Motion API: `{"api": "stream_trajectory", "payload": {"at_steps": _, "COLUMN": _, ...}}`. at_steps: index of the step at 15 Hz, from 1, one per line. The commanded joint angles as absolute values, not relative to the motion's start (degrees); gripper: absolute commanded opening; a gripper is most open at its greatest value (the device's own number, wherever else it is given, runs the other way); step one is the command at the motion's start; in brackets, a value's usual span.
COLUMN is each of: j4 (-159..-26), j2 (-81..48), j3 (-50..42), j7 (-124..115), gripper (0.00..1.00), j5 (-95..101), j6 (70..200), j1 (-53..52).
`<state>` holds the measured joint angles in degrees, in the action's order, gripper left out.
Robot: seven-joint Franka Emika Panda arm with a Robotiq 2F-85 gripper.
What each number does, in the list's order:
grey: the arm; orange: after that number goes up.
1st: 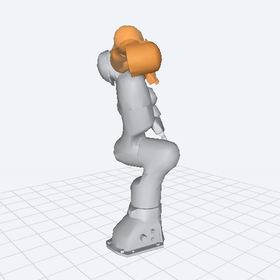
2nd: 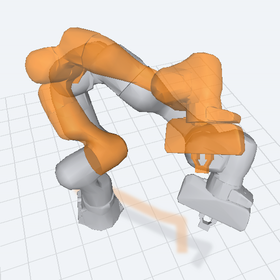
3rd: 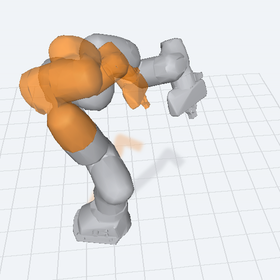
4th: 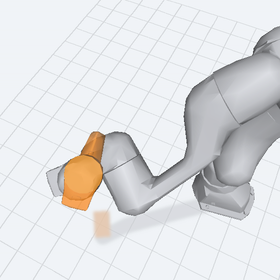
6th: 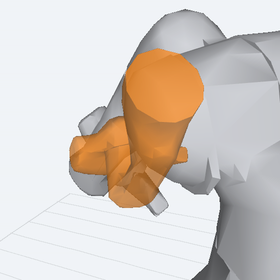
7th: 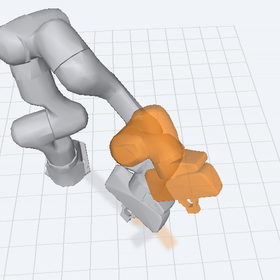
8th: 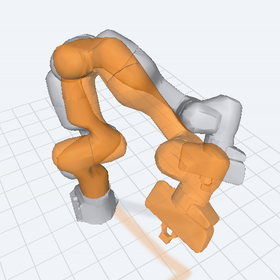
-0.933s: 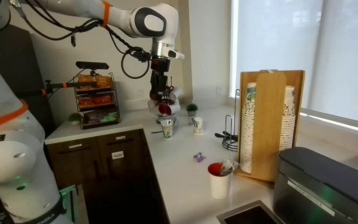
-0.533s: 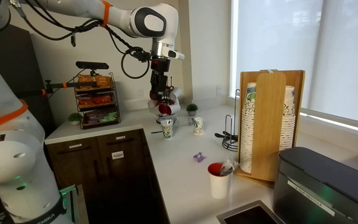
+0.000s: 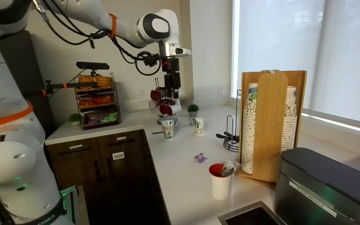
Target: Move the stand
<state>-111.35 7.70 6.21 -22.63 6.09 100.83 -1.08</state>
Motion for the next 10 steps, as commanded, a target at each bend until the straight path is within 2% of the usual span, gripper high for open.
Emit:
{"api": "stream_trajectory", "payload": {"at_steps": 1, "j4": -103.4, "j2": -2.0, "j3": 6.7, "j7": -32.2, "gripper": 1.0, "j5": 14.4, "j6": 103.3, "j1": -1.3}}
{"api": "stream_trajectory", "payload": {"at_steps": 5, "j4": -93.8, "j2": -12.2, "j3": 3.6, "j7": -35.6, "gripper": 1.0, "j5": 16.4, "j6": 100.0, "j1": -2.1}}
{"api": "stream_trajectory", "payload": {"at_steps": 10, "j4": -84.1, "j2": -21.9, "j3": 0.5, "j7": -28.9, "gripper": 1.0, "j5": 11.1, "j6": 101.6, "j1": -1.6}}
